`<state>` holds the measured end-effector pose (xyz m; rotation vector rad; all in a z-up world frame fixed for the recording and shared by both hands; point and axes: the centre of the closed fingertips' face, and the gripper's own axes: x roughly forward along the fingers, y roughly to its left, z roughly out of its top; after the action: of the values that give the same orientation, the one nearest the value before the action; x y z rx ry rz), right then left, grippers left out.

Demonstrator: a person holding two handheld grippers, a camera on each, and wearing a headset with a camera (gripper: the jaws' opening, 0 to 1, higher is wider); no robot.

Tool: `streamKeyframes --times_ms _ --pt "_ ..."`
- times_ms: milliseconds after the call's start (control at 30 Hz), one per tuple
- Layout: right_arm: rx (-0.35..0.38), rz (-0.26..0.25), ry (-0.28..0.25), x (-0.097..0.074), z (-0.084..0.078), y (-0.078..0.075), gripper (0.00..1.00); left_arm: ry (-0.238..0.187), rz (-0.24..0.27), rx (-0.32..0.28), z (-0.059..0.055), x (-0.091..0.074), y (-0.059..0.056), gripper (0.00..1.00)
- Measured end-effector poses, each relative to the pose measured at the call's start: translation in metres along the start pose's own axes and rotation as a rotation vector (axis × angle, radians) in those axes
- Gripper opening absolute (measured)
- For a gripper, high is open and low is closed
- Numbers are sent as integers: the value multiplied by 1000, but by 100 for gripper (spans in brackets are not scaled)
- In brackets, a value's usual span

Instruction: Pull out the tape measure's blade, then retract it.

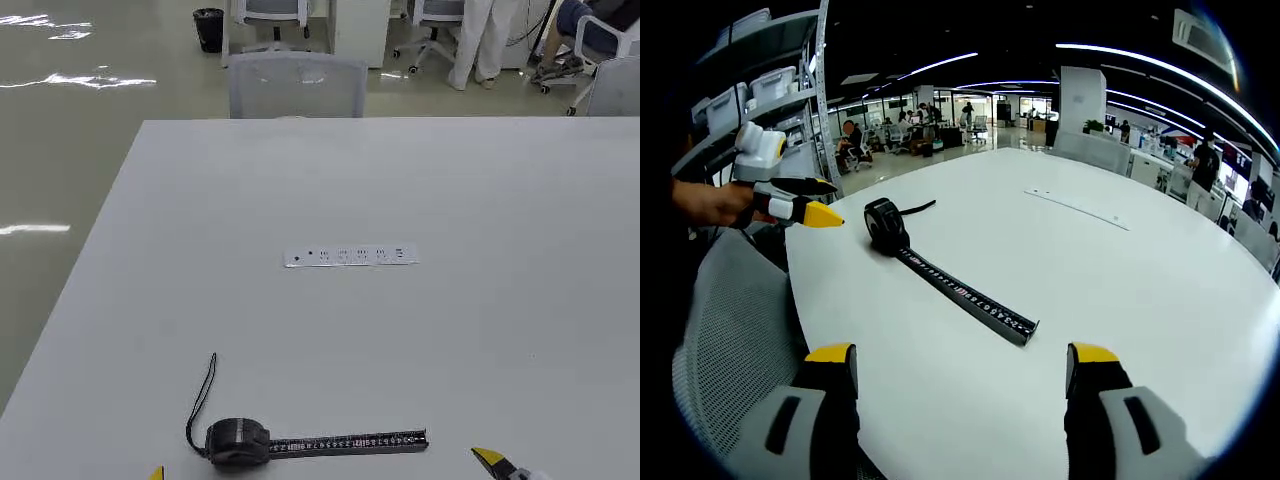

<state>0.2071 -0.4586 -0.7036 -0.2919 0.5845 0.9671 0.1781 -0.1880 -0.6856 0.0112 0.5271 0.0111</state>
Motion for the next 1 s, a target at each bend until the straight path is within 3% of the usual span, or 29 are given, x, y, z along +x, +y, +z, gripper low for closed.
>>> streamKeyframes --times_ms 167,400,733,1000 --pt "-62 25 -13 5 1 -4 81 -9 23 -6 -1 4 1 98" --pt "-84 59 -4 12 -7 -17 76 -26 44 -25 0 13 4 96" --pt "-135 122 8 19 -12 -31 70 -28 28 -26 -4 29 -6 94" --pt "-188 171 1 28 -11 -41 62 -21 42 -40 -7 40 -4 90"
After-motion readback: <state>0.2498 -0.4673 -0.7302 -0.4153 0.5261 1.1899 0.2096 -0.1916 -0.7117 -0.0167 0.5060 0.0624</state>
